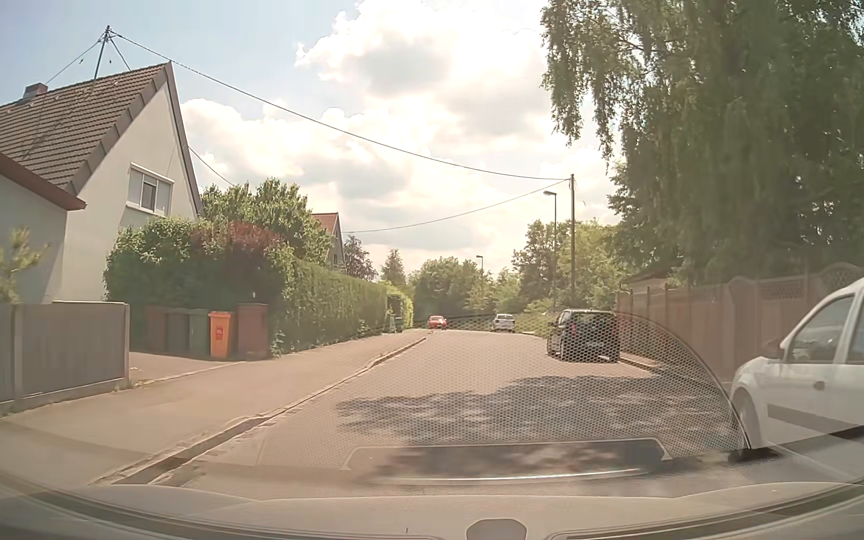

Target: Follow the waypoints while adhering to traffic rules and regulations

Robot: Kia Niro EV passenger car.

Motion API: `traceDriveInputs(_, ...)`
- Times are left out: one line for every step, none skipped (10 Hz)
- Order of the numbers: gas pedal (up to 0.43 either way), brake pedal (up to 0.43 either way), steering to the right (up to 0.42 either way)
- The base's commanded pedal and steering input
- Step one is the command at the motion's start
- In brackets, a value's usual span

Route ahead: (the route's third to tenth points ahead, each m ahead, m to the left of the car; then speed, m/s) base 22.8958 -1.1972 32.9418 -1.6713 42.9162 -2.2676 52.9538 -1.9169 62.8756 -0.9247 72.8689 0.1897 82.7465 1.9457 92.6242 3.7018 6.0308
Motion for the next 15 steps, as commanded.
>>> traceDriveInputs(0.098,0.000,0.038)
traceDriveInputs(0.098,0.000,0.034)
traceDriveInputs(0.098,0.000,0.030)
traceDriveInputs(0.098,0.000,0.027)
traceDriveInputs(0.098,0.000,0.023)
traceDriveInputs(0.098,0.000,0.019)
traceDriveInputs(0.098,0.000,0.016)
traceDriveInputs(0.110,0.000,0.016)
traceDriveInputs(0.110,0.000,0.015)
traceDriveInputs(0.110,0.000,0.014)
traceDriveInputs(0.118,0.000,0.013)
traceDriveInputs(0.130,0.000,0.012)
traceDriveInputs(0.150,0.000,0.012)
traceDriveInputs(0.150,0.000,0.011)
traceDriveInputs(0.157,0.000,0.011)
